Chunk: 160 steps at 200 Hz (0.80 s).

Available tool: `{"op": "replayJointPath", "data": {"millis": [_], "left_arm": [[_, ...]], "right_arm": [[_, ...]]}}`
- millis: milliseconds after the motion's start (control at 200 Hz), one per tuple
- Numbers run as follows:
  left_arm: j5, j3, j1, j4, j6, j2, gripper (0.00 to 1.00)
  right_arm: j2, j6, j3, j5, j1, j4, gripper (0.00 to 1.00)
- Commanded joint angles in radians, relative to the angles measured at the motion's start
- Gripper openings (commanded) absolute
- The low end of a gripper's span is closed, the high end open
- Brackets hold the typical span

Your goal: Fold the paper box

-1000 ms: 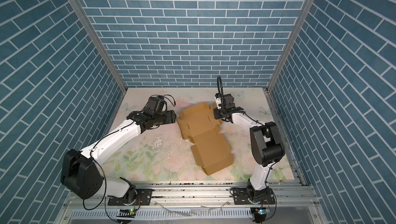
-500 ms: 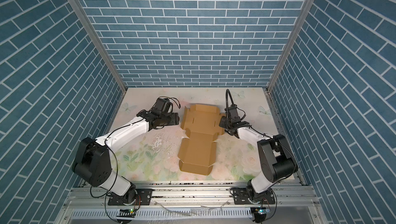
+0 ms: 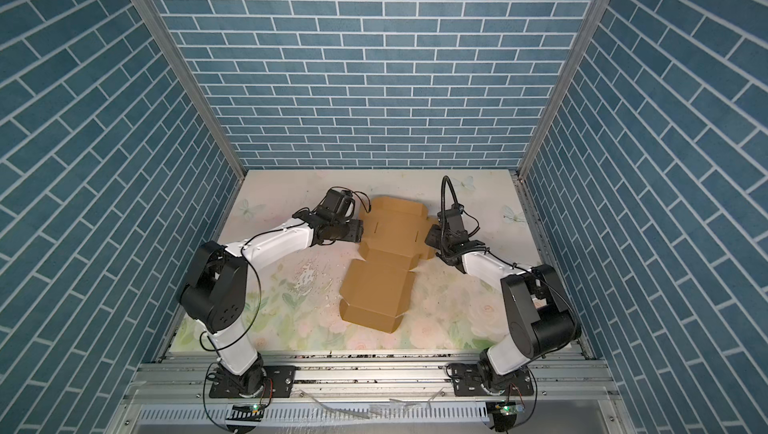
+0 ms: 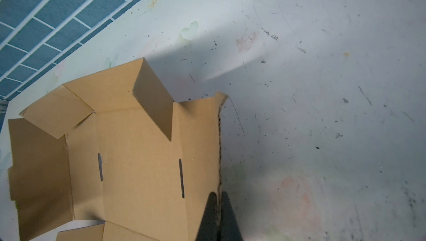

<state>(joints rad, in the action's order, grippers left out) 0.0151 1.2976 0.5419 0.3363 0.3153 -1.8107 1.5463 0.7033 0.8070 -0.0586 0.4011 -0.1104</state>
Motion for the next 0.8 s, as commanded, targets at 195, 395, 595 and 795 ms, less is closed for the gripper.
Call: {"op": "replayJointPath", "data": {"millis": [195,395,595,795], "left_arm": [[-0.014,0.138,-0.021,0.007,-0.124,-0.143,0.59],[-0.014,0.153,-0.038,-0.009,-0.120,-0.180,0.44],[-0.030,0.143,-0.040,-0.044,-0.128,-0.182,0.12],[-0.042,0.077,-0.040,-0.143,-0.140,-0.147,0.00]], "right_arm": [[-0.017,-0.003,-0.011,0.043,0.003,-0.045,0.00],[-0.024,-0.018,-0.025,0.058,0.004,-0.070,0.00],[-0.026,-0.022,-0.040,0.064,0.005,-0.098,0.00],[-0.023,-0.044,-0.055,0.066,0.006,-0.115,0.00]]}}
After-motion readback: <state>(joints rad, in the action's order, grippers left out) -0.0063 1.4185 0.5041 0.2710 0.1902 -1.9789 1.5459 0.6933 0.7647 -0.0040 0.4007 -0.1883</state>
